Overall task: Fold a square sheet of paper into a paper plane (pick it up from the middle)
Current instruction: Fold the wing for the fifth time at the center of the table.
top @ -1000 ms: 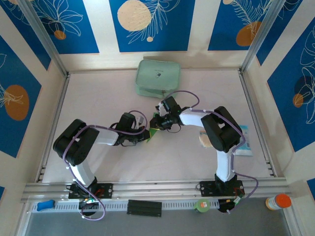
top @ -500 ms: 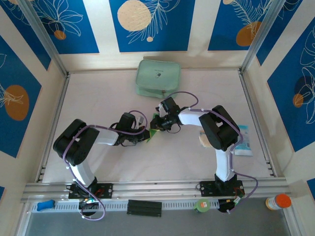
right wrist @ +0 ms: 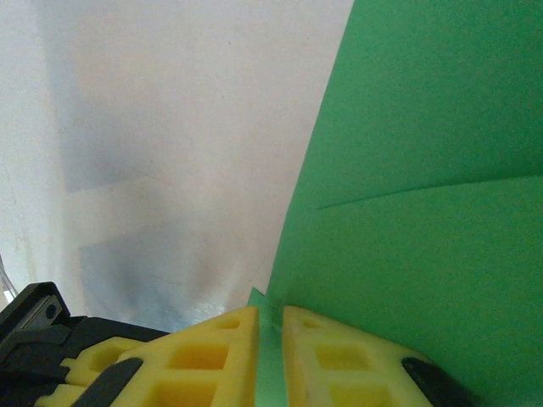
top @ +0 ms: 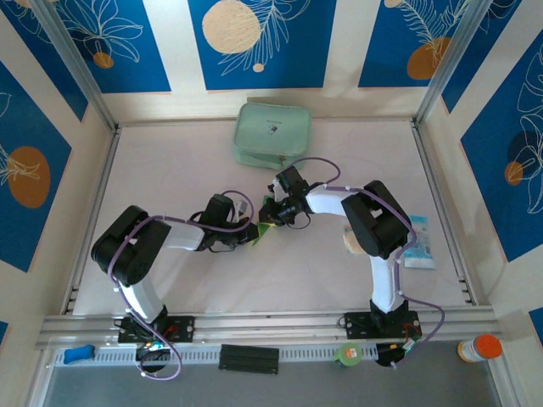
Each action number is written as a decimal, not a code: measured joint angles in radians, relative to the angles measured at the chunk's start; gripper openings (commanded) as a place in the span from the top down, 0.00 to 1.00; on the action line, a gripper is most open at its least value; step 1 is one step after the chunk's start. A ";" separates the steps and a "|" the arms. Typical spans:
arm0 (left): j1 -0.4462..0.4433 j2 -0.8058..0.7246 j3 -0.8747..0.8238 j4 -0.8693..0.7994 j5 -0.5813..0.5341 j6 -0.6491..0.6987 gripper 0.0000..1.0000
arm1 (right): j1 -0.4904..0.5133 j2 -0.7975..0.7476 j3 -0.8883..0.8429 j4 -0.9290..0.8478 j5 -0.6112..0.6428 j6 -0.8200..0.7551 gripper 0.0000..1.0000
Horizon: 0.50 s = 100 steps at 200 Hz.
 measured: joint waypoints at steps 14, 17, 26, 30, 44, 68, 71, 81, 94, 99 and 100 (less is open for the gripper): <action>-0.001 -0.006 -0.002 -0.007 -0.008 -0.001 0.92 | 0.000 0.002 0.004 -0.005 0.000 0.000 0.83; -0.002 -0.008 -0.002 -0.007 -0.008 -0.001 0.92 | 0.000 0.003 0.004 -0.005 0.000 0.000 0.83; -0.003 -0.012 -0.005 -0.011 -0.015 -0.001 0.92 | 0.000 0.003 0.005 -0.007 0.000 0.001 0.83; -0.003 -0.014 -0.007 -0.011 -0.016 -0.001 0.92 | 0.000 0.003 0.005 -0.007 0.000 0.001 0.83; -0.005 -0.023 -0.014 -0.014 -0.023 -0.001 0.91 | 0.000 0.003 0.006 -0.008 0.000 0.003 0.83; -0.005 -0.042 -0.028 -0.026 -0.023 -0.002 0.87 | 0.000 0.006 0.009 -0.012 -0.001 0.003 0.83; -0.005 -0.043 -0.029 -0.029 -0.023 -0.003 0.87 | 0.000 0.006 0.009 -0.013 -0.002 0.003 0.83; -0.006 -0.054 -0.032 -0.042 -0.023 -0.002 0.84 | 0.000 0.008 0.011 -0.015 -0.003 0.003 0.83; -0.006 -0.074 -0.032 -0.079 -0.027 0.001 0.81 | 0.000 0.008 0.013 -0.018 -0.003 0.003 0.84; -0.007 -0.084 -0.032 -0.097 -0.032 0.000 0.79 | 0.000 0.009 0.014 -0.019 -0.003 0.003 0.83; -0.007 -0.088 -0.032 -0.104 -0.034 0.004 0.78 | 0.000 0.009 0.014 -0.019 -0.003 0.003 0.83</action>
